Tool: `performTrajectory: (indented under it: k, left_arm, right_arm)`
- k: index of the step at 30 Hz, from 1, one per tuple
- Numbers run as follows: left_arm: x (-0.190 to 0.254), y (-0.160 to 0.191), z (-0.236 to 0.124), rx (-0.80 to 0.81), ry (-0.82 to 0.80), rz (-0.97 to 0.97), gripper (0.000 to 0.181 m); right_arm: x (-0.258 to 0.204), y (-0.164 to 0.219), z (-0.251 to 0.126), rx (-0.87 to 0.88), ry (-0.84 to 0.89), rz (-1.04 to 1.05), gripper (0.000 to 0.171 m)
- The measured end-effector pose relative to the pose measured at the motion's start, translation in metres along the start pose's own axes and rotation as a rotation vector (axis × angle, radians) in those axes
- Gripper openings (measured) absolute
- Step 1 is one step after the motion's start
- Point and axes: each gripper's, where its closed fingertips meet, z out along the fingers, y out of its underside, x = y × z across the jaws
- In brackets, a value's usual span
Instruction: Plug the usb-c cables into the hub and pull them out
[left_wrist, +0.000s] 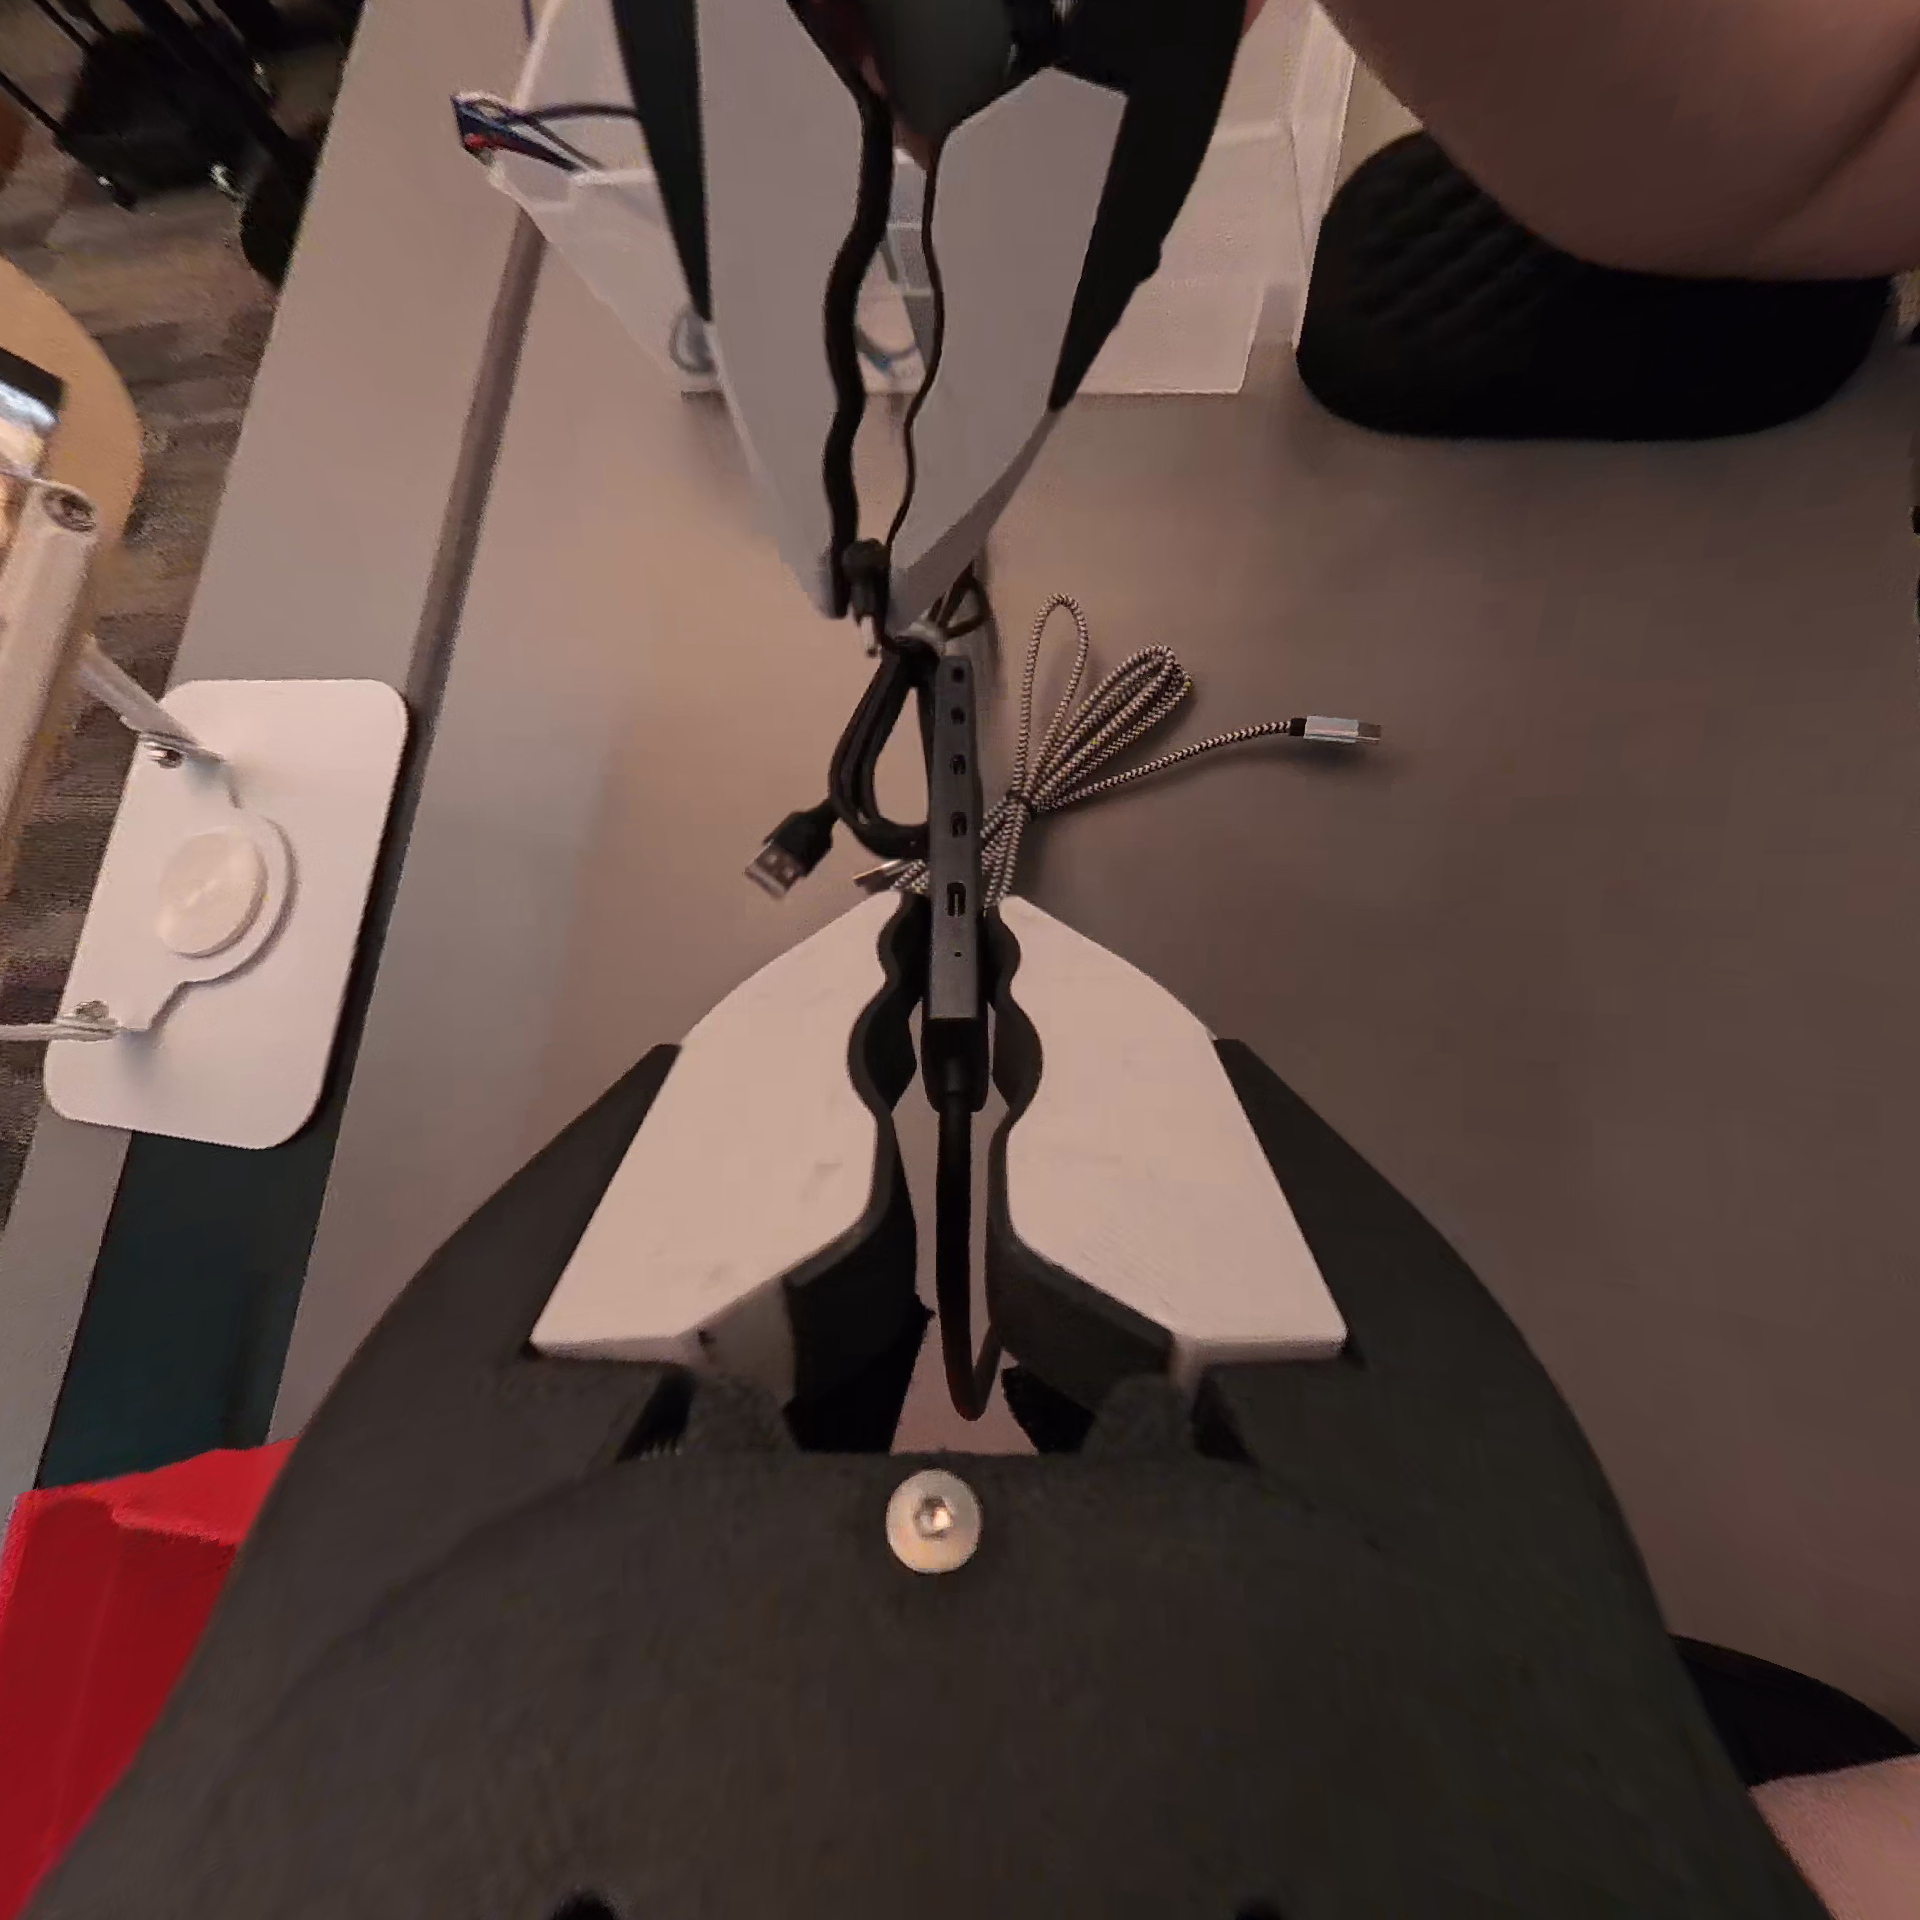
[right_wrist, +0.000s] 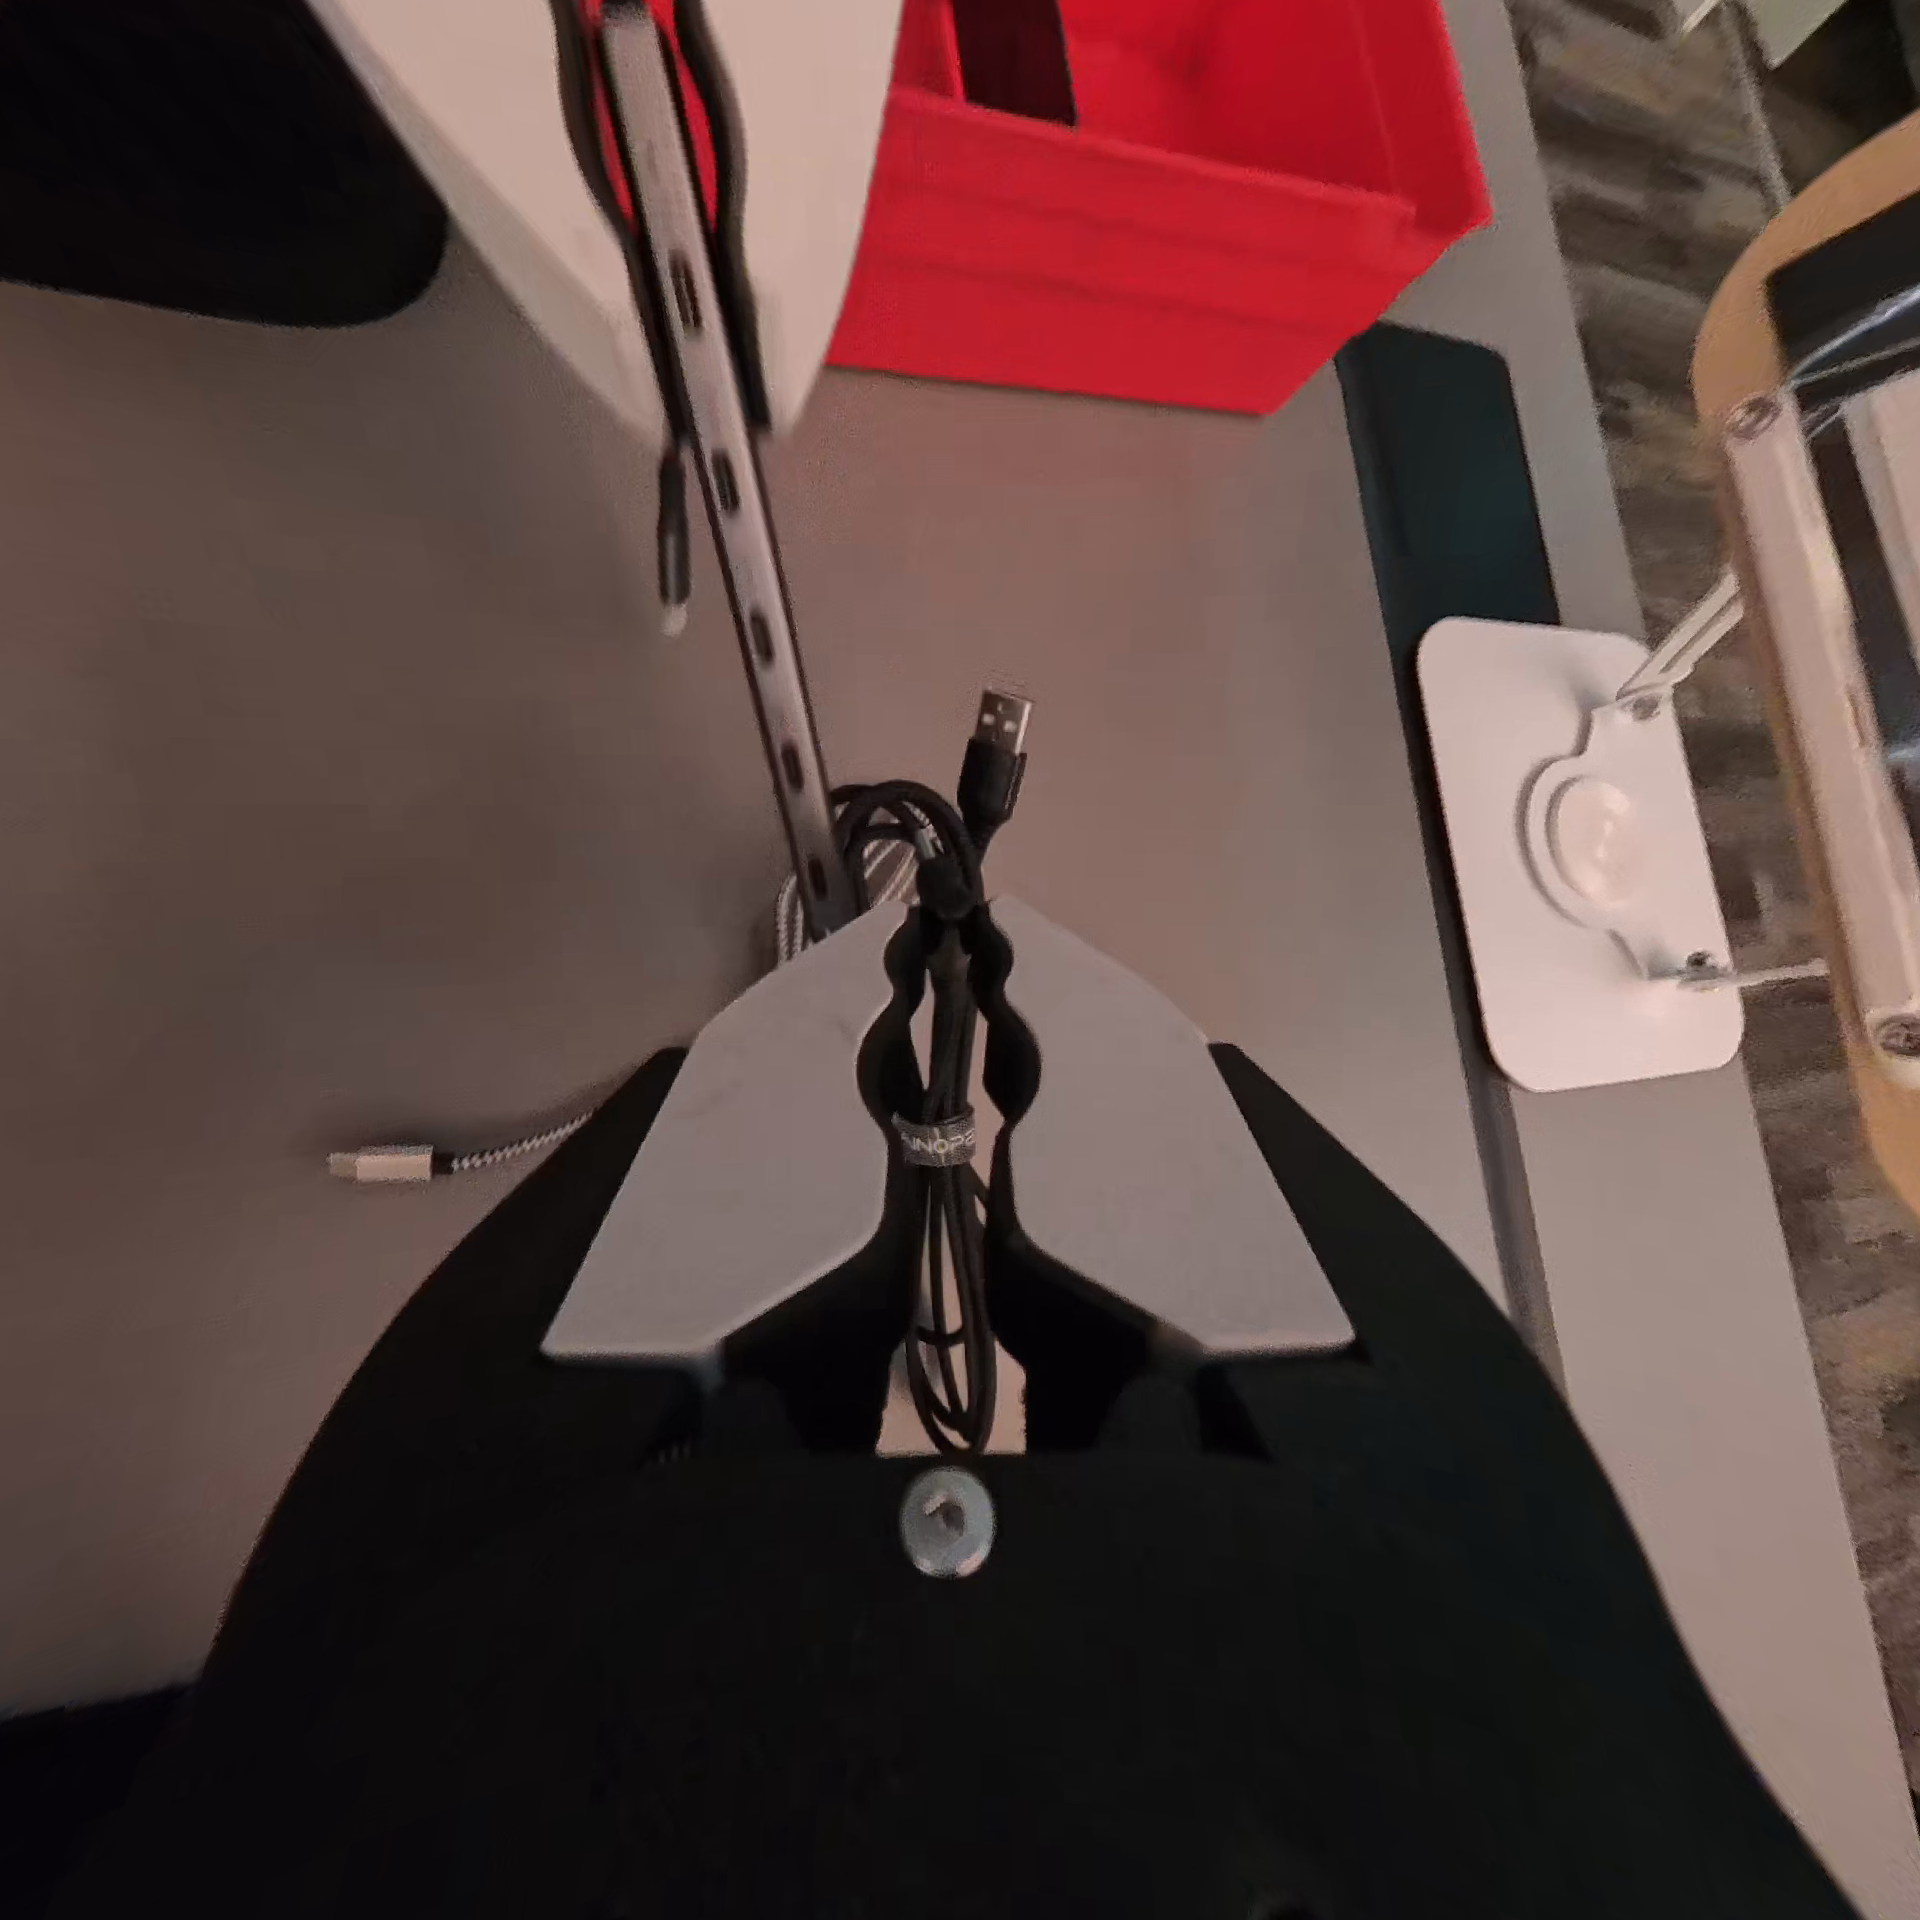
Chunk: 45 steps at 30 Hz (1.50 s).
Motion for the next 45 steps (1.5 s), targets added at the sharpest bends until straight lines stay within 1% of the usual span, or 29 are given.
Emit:
performTrajectory:
  k: [3, 5, 18, 22, 25, 28, 32, 37, 42, 45]
  left_arm:
    - [-0.004, 0.002, -0.013, 0.019, -0.018, -0.015, 0.009]
    - [-0.006, 0.004, -0.017, 0.016, -0.029, -0.018, 0.009]
    - [-0.005, 0.007, -0.010, -0.025, -0.038, 0.003, 0.009]
    - [-0.015, 0.018, -0.015, -0.076, -0.096, -0.008, 0.009]
    - [-0.020, 0.027, -0.020, -0.099, -0.112, -0.037, 0.009]
    - [-0.025, 0.035, -0.022, -0.137, -0.132, -0.053, 0.009]
    - [-0.029, 0.045, -0.022, -0.175, -0.146, -0.072, 0.009]
    - [-0.028, 0.046, -0.019, -0.182, -0.131, -0.072, 0.009]
    - [-0.028, 0.046, -0.018, -0.182, -0.123, -0.074, 0.009]
    - [-0.029, 0.047, -0.019, -0.178, -0.123, -0.080, 0.009]
  right_arm:
    - [-0.003, 0.009, -0.004, -0.053, -0.014, -0.001, 0.009]
    - [-0.006, 0.007, -0.006, -0.061, -0.012, -0.014, 0.009]
    - [-0.016, 0.005, 0.004, -0.152, 0.023, -0.086, 0.009]
    - [-0.011, 0.012, 0.005, -0.180, 0.037, -0.073, 0.009]
    - [-0.005, 0.024, 0.011, -0.224, 0.051, -0.056, 0.009]
    - [-0.005, 0.033, 0.029, -0.245, 0.024, -0.026, 0.009]
    - [-0.014, 0.034, 0.063, -0.223, -0.037, 0.074, 0.009]
    - [-0.029, 0.033, 0.098, -0.153, -0.145, 0.213, 0.010]
    - [-0.036, 0.028, 0.110, -0.025, -0.282, 0.358, 0.010]
    - [-0.040, 0.027, 0.112, 0.016, -0.329, 0.356, 0.010]
